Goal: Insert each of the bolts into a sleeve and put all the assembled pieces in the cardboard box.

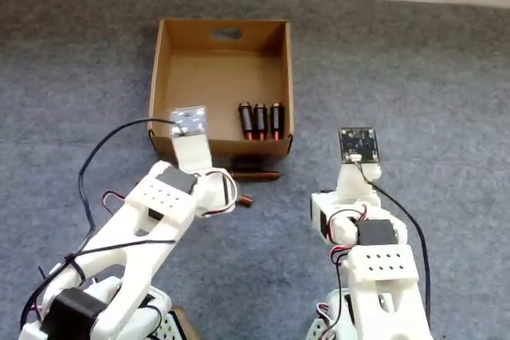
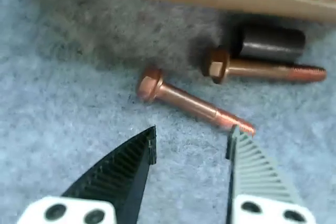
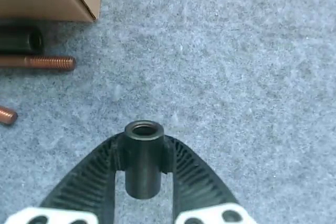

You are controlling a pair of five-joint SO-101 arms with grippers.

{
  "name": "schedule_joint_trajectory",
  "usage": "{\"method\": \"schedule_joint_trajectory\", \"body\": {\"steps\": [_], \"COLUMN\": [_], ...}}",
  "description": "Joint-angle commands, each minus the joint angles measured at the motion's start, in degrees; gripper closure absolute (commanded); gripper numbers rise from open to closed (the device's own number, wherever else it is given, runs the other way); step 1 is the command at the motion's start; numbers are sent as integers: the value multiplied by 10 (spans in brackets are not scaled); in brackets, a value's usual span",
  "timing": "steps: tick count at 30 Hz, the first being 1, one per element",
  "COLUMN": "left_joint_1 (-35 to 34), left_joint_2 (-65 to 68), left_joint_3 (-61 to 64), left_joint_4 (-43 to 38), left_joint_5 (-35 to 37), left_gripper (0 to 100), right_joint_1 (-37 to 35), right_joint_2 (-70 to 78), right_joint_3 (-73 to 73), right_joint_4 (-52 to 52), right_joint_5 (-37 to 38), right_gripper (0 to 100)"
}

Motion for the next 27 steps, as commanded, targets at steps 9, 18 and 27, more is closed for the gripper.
{"method": "schedule_joint_trajectory", "body": {"steps": [9, 18, 27], "left_joint_1": [8, 7, 7], "left_joint_2": [-1, -1, -1], "left_joint_3": [51, 111, 112], "left_joint_4": [-119, -219, -220], "left_joint_5": [17, 56, 66], "left_gripper": [802, 866, 744], "right_joint_1": [-2, -2, -2], "right_joint_2": [-11, -10, -9], "right_joint_3": [-2, -2, -2], "right_joint_4": [-10, -10, -10], "right_joint_5": [-4, -4, -4], "right_gripper": [992, 992, 992]}}
